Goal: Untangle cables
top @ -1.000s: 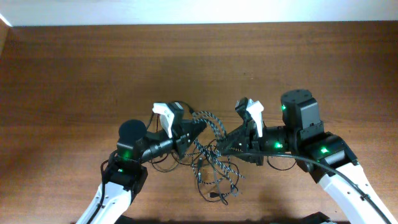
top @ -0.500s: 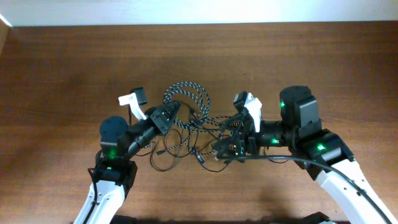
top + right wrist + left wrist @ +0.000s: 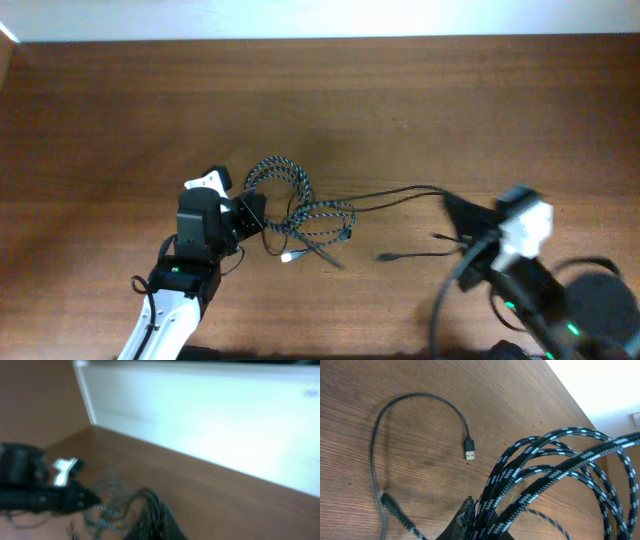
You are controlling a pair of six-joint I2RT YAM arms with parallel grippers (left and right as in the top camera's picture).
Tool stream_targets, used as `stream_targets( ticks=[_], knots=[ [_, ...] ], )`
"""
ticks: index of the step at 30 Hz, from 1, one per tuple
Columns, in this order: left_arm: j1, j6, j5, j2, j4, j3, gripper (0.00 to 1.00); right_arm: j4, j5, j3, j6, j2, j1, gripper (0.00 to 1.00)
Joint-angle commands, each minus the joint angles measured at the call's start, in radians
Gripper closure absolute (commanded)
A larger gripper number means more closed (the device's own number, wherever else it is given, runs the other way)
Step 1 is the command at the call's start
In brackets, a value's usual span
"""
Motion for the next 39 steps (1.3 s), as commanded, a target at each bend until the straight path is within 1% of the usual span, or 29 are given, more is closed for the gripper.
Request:
stream_targets(
  ticks=[1,3,4,5,7,8,9,10,11,13,14,15,16,18,19,20,21,22,24,25,26,27,28,29,30,32,35,37,39],
  knots=[
    [0.008,-0.007,-0.103,0.005,0.005,-0.013,0.92,-0.105,0.412,0.021,0.146,-0.084,-0.007,0.96],
    [0.008,-0.085,-0.087,0.005,0.087,-0.012,0.9,-0.269,0.602,0.016,0.386,-0.084,-0.007,0.92],
    [0.008,-0.12,-0.043,0.005,0.175,-0.012,0.87,-0.335,0.593,0.0,0.476,-0.083,-0.007,0.86],
    [0.008,-0.125,0.023,0.005,0.294,-0.012,0.8,-0.355,0.566,-0.022,0.502,-0.083,-0.007,0.8],
    [0.008,-0.126,0.254,0.005,0.588,-0.012,0.72,-0.351,0.372,-0.102,0.501,-0.068,-0.007,0.56],
    [0.008,-0.125,0.368,0.005,0.738,-0.012,0.71,-0.34,0.322,-0.134,0.501,-0.044,-0.007,0.46],
    [0.008,-0.119,0.447,0.005,0.845,-0.013,0.71,-0.303,0.24,-0.169,0.501,0.003,-0.007,0.29],
    [0.008,-0.118,0.464,0.005,0.86,-0.013,0.72,-0.276,0.177,-0.177,0.501,0.045,-0.007,0.22],
    [0.008,-0.02,0.43,0.005,0.729,-0.013,0.02,-0.208,0.1,-0.178,0.5,0.196,-0.007,0.08],
    [0.008,-0.01,0.287,0.005,0.474,-0.013,0.01,-0.19,0.1,-0.178,0.5,0.321,-0.007,0.01],
    [0.008,-0.031,0.158,0.005,0.235,-0.013,0.01,-0.177,0.1,-0.178,0.501,0.407,-0.007,0.01],
    [0.008,-0.169,0.028,0.005,0.012,-0.013,0.01,-0.149,0.1,-0.178,0.501,0.498,-0.007,0.01],
    [0.008,-0.179,0.02,0.005,-0.008,-0.013,0.01,-0.104,0.073,-0.178,0.501,0.553,-0.007,0.01],
    [0.007,-0.2,0.02,0.03,-0.006,-0.013,0.01,-0.026,0.018,-0.178,0.501,0.603,-0.007,0.01],
    [-0.006,-0.24,0.022,0.089,0.074,-0.013,0.01,-0.015,0.019,-0.178,0.501,0.603,-0.007,0.01],
    [-0.046,-0.273,0.024,0.154,0.18,-0.013,0.01,-0.015,0.019,-0.178,0.501,0.603,-0.007,0.01],
    [-0.13,-0.3,0.023,0.272,0.379,-0.013,0.01,-0.016,0.019,-0.178,0.501,0.603,-0.007,0.01],
    [-0.164,-0.301,0.017,0.348,0.505,-0.013,0.01,-0.019,0.019,-0.178,0.501,0.603,-0.007,0.01],
    [-0.19,-0.388,-0.04,0.532,0.708,-0.012,0.01,-0.021,0.018,-0.178,0.501,0.603,-0.007,0.01],
    [-0.19,-0.389,-0.039,0.632,0.843,-0.012,0.27,-0.023,0.014,-0.178,0.5,0.603,-0.007,0.01],
    [-0.19,-0.389,-0.039,0.681,0.901,-0.012,0.8,-0.024,0.0,-0.178,0.501,0.603,-0.007,0.01],
    [-0.189,-0.389,-0.023,0.684,0.992,-0.012,0.99,-0.038,0.0,-0.178,0.501,0.603,-0.007,0.01],
    [-0.188,-0.389,0.038,0.684,1.247,-0.012,1.0,-0.058,-0.001,-0.178,0.501,0.603,-0.007,0.0],
    [-0.188,-0.389,0.099,0.684,1.509,-0.012,1.0,-0.071,-0.053,-0.178,0.5,0.601,-0.007,0.06],
    [-0.18,-0.431,0.156,0.684,1.603,-0.012,1.0,-0.066,-0.145,-0.178,0.491,0.601,-0.007,0.12],
    [-0.159,-0.717,0.206,0.684,1.601,-0.013,1.0,0.007,-0.309,-0.178,0.385,0.601,-0.007,0.11],
    [-0.159,-1.119,0.216,0.684,1.601,-0.013,1.0,0.148,-0.391,-0.178,0.383,0.601,-0.007,0.11],
    [-0.161,-1.128,0.257,0.684,1.598,-0.013,1.0,0.18,-0.441,-0.178,0.383,0.602,-0.007,0.12],
    [-0.165,-1.266,0.407,0.684,1.604,-0.013,1.0,0.272,-0.346,-0.178,0.384,0.643,-0.007,0.12]
  ],
)
